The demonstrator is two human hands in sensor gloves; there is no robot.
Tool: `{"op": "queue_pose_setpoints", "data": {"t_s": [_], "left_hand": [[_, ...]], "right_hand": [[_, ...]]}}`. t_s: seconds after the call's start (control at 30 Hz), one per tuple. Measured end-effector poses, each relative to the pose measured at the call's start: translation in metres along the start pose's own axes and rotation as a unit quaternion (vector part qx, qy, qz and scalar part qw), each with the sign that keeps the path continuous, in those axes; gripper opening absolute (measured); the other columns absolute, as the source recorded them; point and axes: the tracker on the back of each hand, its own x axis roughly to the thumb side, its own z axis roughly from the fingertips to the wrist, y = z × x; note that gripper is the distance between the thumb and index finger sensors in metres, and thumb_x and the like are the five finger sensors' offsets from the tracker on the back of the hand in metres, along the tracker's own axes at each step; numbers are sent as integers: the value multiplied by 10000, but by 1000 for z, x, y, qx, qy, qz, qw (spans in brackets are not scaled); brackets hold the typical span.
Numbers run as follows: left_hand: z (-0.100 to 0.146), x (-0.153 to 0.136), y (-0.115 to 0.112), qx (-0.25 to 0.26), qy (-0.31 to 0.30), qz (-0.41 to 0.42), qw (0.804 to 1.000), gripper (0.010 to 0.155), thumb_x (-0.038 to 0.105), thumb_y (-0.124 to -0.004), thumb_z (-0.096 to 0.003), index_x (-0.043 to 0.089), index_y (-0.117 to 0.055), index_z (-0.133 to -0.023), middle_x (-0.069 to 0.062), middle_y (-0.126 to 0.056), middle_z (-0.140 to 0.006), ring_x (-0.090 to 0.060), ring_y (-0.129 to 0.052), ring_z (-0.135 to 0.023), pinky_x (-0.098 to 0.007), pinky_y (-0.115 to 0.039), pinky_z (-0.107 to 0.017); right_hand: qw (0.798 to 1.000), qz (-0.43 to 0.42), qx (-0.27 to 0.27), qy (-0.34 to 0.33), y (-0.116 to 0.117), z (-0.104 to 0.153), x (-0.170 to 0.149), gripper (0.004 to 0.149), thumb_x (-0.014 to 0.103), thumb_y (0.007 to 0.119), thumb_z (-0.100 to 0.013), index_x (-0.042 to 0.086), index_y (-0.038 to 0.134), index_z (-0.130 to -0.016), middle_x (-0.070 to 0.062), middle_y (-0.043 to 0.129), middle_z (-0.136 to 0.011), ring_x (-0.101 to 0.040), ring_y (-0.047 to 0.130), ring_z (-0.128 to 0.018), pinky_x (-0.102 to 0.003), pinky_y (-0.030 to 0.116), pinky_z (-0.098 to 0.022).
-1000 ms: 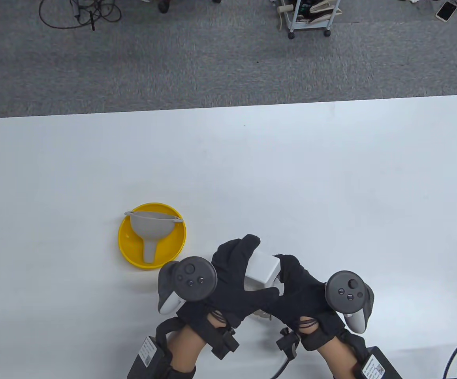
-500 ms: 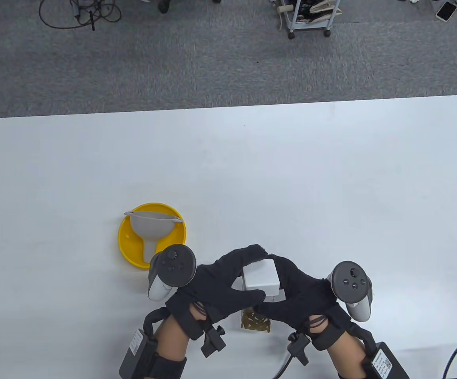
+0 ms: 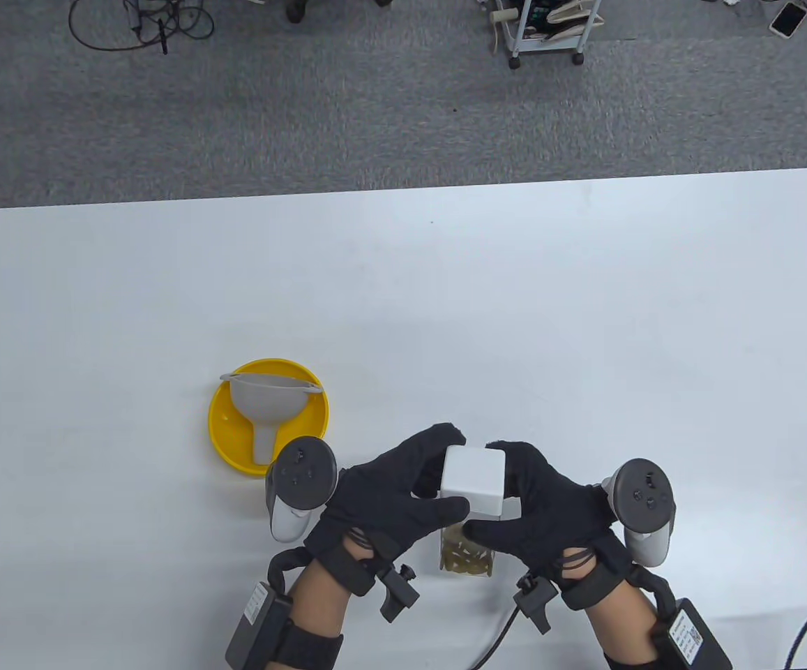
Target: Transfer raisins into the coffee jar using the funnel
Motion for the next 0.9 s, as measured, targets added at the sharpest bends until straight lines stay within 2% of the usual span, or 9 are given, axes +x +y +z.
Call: {"op": "queue_pose_setpoints", "data": {"t_s": [0.03,0.1,0.17,0.27,0.4,0.57,0.67,0.77,0.9], "left_hand": [[0,1,0,-2,6,2,1000,915,704,-972,-343,283,-626,-1077,-103,-884,-962,-362,-950,-778,-470,-831,-612],[1,8,2,-5,13,-46,999,917,690,-942,-368,261,-582,-1094,-122,-850,-1000,-378,-923,-823,-505,-803,-632],[7,20,7,4,22,-134,991,907,714,-886,-388,258,-557,-1099,-103,-836,-1026,-366,-909,-850,-529,-781,-650],[25,39,22,66,19,-244,967,833,727,-881,-378,297,-668,-1059,-73,-867,-1018,-387,-899,-861,-556,-765,-653],[58,54,48,115,38,-364,923,789,727,-857,-394,293,-708,-1037,-80,-863,-1025,-397,-897,-866,-566,-761,-656],[95,57,76,166,76,-454,872,787,740,-836,-394,294,-717,-1031,-84,-851,-1037,-412,-884,-877,-580,-751,-658],[111,53,88,173,98,-496,845,786,740,-832,-395,293,-717,-1031,-86,-847,-1041,-414,-878,-883,-583,-747,-660],[126,44,98,175,120,-548,809,781,740,-829,-395,297,-720,-1028,-81,-847,-1041,-413,-874,-887,-585,-741,-665],[140,28,107,176,145,-591,774,778,735,-832,-393,299,-719,-1027,-88,-841,-1046,-414,-857,-901,-592,-729,-671]], "right_hand": [[1000,1,10,5,0,-1,-1,927,570,1123,-254,184,648,-951,-150,905,-870,-370,989,-714,-588,768,-601],[1000,7,8,2,1,-4,-4,936,561,1110,-268,184,626,-974,-147,883,-905,-378,966,-745,-592,749,-613],[1000,9,12,3,3,-6,-4,937,558,1102,-274,192,614,-985,-139,871,-926,-379,953,-763,-595,739,-620],[1000,20,14,9,3,-7,-4,914,543,1103,-271,219,660,-1002,-120,891,-950,-383,956,-785,-596,746,-623],[999,45,-1,15,-2,-5,-6,907,517,1106,-274,231,659,-1010,-115,878,-972,-390,937,-818,-607,734,-633],[997,74,-12,12,-7,-4,-6,904,508,1102,-279,233,649,-1011,-115,864,-982,-394,924,-830,-612,725,-636],[996,87,-17,11,-7,-5,-6,898,500,1102,-284,239,644,-1011,-113,855,-989,-393,914,-842,-617,719,-636],[995,102,-18,8,-5,-4,-6,902,499,1104,-280,249,641,-1012,-102,851,-995,-392,909,-849,-615,718,-638],[984,175,-18,-13,0,-3,-4,895,497,1113,-272,274,655,-1007,-81,862,-995,-377,910,-859,-612,719,-642]]}}
